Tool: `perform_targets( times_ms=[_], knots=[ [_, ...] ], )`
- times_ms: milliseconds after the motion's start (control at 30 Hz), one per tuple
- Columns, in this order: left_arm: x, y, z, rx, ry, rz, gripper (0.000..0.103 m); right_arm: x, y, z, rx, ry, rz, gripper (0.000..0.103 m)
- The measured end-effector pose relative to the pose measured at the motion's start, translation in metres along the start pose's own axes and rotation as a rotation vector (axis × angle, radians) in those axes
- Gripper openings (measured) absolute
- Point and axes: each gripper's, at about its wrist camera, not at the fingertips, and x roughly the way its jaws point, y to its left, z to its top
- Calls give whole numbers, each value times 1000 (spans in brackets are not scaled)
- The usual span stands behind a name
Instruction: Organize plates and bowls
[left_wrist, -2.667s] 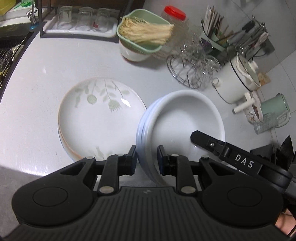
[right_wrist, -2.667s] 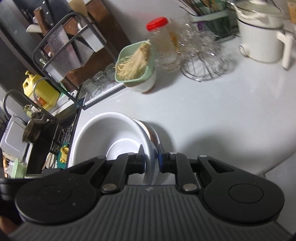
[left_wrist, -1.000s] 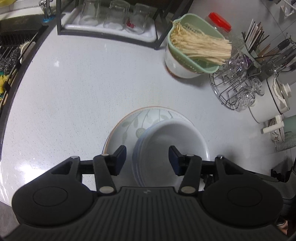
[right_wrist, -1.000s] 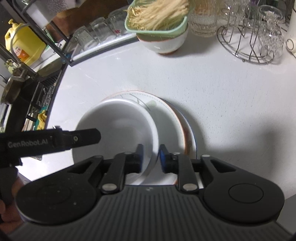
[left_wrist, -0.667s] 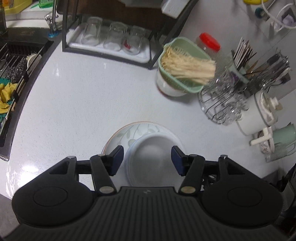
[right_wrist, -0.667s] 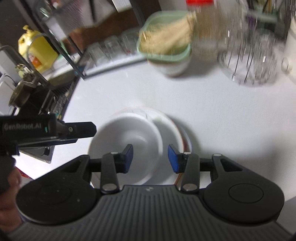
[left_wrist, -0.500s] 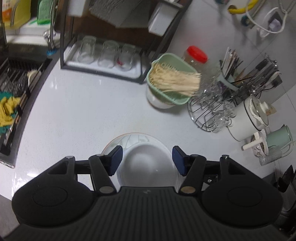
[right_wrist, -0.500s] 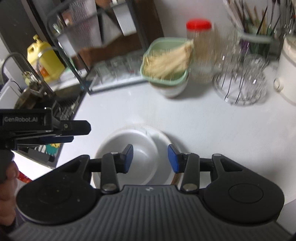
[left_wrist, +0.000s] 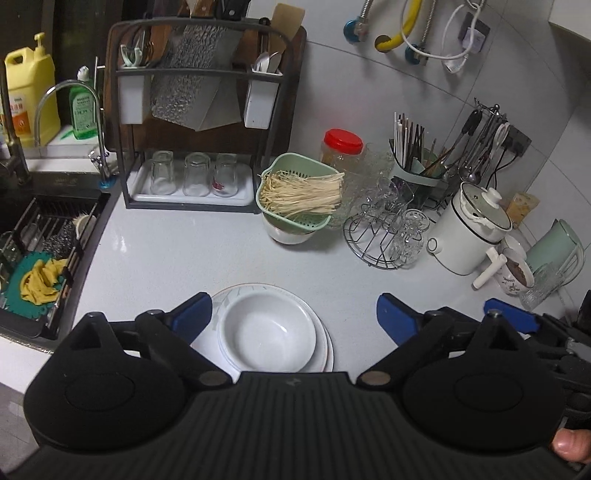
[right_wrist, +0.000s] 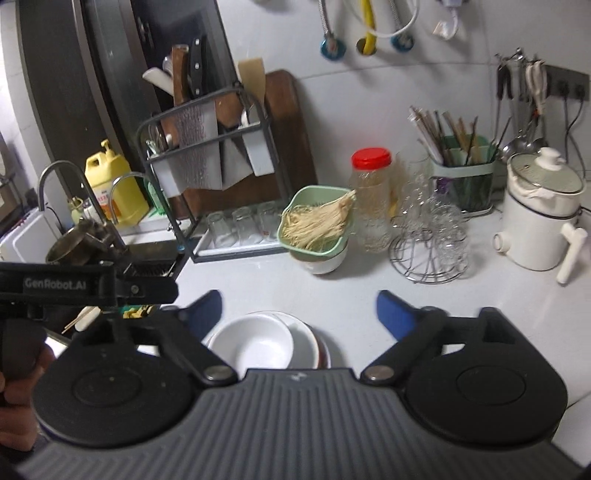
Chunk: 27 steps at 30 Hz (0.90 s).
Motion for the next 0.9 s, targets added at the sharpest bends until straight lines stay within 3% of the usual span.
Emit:
perform_targets(
  times_ms=[367,667,900],
  knots=[
    [-36,-19,-49,48,-23,42,99,-44,-9,-34,7,-30,23,97],
    [-44,-31,-72,83,-40,50,99,-65,-15,-55,12,-70,24,97],
    [-44,-35,-90,74,-19,68,99,-67,-22,-71,21,-29,24,97]
  ],
)
